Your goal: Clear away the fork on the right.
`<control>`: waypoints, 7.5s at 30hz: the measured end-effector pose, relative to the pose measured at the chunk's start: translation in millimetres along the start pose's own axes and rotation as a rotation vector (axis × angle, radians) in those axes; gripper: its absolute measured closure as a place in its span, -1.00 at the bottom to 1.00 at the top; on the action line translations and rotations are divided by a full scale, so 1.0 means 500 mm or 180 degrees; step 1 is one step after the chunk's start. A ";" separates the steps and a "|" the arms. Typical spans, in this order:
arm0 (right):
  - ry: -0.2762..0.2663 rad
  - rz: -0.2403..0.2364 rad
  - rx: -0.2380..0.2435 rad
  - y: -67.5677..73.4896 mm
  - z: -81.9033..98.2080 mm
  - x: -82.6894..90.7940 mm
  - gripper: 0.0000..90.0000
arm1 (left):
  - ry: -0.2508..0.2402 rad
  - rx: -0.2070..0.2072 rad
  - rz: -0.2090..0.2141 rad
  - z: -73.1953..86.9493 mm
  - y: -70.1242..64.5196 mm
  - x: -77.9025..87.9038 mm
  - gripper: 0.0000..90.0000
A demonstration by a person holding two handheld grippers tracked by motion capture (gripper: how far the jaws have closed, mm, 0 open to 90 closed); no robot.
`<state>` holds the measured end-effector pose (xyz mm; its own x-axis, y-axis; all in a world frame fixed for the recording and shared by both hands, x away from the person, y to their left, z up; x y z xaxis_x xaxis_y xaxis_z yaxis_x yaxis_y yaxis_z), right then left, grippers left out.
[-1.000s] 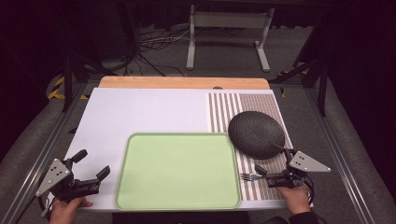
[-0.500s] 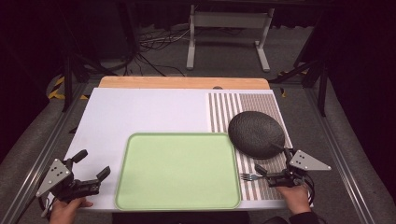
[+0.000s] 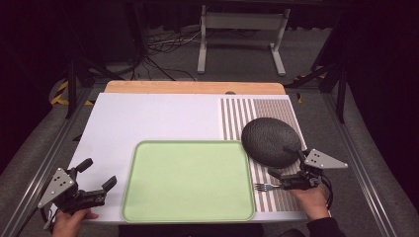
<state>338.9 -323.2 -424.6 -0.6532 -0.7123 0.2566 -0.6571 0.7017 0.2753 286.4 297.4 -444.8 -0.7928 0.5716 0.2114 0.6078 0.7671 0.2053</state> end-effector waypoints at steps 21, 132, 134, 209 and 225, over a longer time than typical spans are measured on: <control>0.1293 0.0276 0.0794 0.019 -0.066 -0.025 -0.78 | 0.0008 -0.0003 -0.0007 0.000 0.000 0.001 -1.00; 0.3750 -0.0309 0.2043 0.022 -0.075 -0.035 0.73 | 0.0015 -0.0030 0.0004 -0.001 -0.003 0.000 -1.00; 0.3688 -0.0286 0.2050 0.026 -0.082 -0.035 0.73 | 0.0016 -0.0028 0.0003 -0.001 -0.003 -0.001 -1.00; 0.2914 -0.0417 0.1639 0.254 -0.084 -0.280 0.73 | -0.0027 -0.0015 0.0002 -0.003 -0.002 0.003 -1.00; 0.2789 0.0059 0.1160 0.274 -0.055 -0.296 0.73 | -0.0032 -0.0018 0.0013 -0.004 -0.003 0.003 -1.00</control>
<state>355.9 -122.1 -399.3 -0.2471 -0.3522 0.9027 -0.8231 0.5678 -0.0038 284.4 296.7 -443.0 -0.7908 0.5776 0.2025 0.6112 0.7631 0.2099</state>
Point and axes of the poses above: each handheld gripper's, and its own axes: x roughly backward along the jaws, z roughly out of its underside, y roughly to its left, the point moved 1 cm from there along -x, roughly forward along the jaws, and after that the axes turned 15 degrees about -x, right-handed, at the moved point
